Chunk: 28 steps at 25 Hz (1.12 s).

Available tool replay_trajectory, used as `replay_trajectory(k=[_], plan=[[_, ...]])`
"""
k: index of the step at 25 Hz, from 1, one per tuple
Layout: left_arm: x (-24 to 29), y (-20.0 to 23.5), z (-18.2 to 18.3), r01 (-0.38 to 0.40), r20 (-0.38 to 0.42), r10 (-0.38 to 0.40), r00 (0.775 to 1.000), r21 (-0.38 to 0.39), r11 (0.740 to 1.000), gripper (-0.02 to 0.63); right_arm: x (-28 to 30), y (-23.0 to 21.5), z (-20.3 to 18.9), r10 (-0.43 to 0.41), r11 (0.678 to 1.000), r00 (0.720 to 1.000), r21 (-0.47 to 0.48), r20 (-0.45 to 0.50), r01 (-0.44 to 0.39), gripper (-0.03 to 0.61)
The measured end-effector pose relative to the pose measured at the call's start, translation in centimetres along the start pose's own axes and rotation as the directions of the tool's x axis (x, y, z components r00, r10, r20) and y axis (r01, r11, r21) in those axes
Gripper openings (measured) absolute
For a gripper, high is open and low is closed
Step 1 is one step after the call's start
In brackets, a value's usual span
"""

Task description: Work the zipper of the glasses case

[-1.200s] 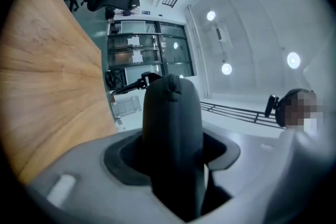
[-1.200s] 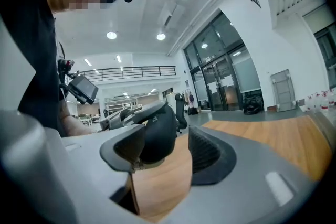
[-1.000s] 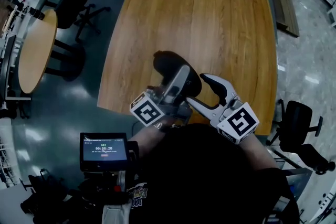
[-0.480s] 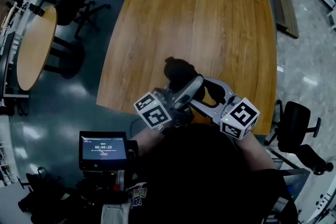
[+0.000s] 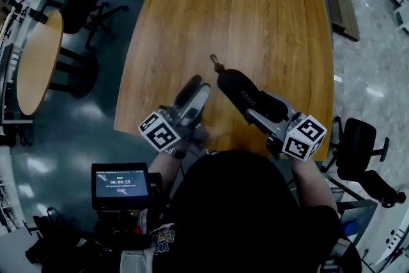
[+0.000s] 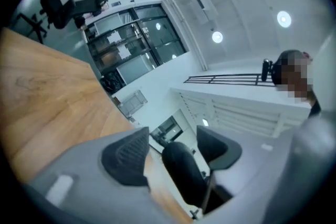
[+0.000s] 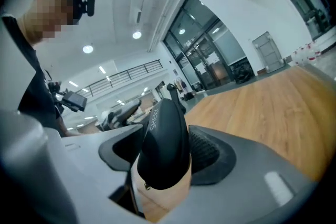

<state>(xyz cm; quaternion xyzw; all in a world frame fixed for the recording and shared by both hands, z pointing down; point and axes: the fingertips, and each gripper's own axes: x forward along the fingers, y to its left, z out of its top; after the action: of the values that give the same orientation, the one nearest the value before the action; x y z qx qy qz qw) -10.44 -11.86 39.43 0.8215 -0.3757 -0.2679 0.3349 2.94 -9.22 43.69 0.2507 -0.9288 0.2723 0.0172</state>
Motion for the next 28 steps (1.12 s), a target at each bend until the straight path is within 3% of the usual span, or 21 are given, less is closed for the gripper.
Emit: replay_trajectory(k=[2, 4, 7, 8, 9, 13, 16, 21, 25, 28], plan=[[-1.5, 1.5, 0.5, -0.06, -0.005, 0.06, 0.998, 0.022, 0.998, 0.265, -0.2, -3.4, -1.7, -0.079, 0.997, 0.996, -0.023, -0.042, 0.078, 0.268], [-2.8, 2.2, -0.8, -0.084, -0.075, 0.086, 0.994, 0.031, 0.996, 0.246, 0.5, -7.1, -4.3, -0.132, 0.991, 0.985, -0.028, -0.11, 0.13, 0.268], [-4.5, 1.9, -5.6, -0.062, -0.251, 0.077, 0.965, 0.069, 0.996, 0.106, 2.4, -11.8, -8.4, -0.171, 0.985, 0.961, -0.002, -0.216, 0.175, 0.267], [-4.9, 1.6, -7.2, -0.046, -0.292, 0.072, 0.954, 0.095, 0.994, 0.016, 3.0, -13.1, -9.5, -0.186, 0.982, 0.951, -0.006, -0.246, 0.19, 0.268], [-5.1, 1.2, -8.5, -0.031, -0.323, 0.067, 0.944, 0.116, 0.993, -0.001, 3.4, -14.2, -10.3, -0.201, 0.979, 0.942, -0.012, -0.27, 0.206, 0.268], [-5.6, 0.2, -9.4, -0.006, -0.385, 0.055, 0.921, 0.127, 0.992, -0.002, 6.0, -16.2, -11.3, -0.246, 0.968, 0.911, -0.037, -0.331, 0.248, 0.27], [-6.8, 1.4, -8.1, -0.046, -0.38, 0.083, 0.921, 0.105, 0.993, 0.0, 8.4, -16.8, -12.3, -0.256, 0.965, 0.894, -0.045, -0.368, 0.258, 0.272], [-9.2, 2.5, -8.2, -0.094, -0.379, 0.117, 0.918, 0.078, 0.993, 0.0, 8.6, -17.7, -14.0, -0.237, 0.969, 0.889, -0.027, -0.391, 0.246, 0.28], [-10.2, 3.1, -7.8, -0.092, -0.396, 0.104, 0.912, 0.049, 0.995, -0.002, 7.6, -17.7, -12.7, -0.271, 0.958, 0.907, 0.001, -0.321, 0.286, 0.311], [-10.4, 2.6, -8.6, -0.042, -0.409, 0.053, 0.911, 0.034, 0.999, -0.002, 4.4, -16.7, -10.1, -0.352, 0.933, 0.917, 0.008, -0.19, 0.36, 0.273]])
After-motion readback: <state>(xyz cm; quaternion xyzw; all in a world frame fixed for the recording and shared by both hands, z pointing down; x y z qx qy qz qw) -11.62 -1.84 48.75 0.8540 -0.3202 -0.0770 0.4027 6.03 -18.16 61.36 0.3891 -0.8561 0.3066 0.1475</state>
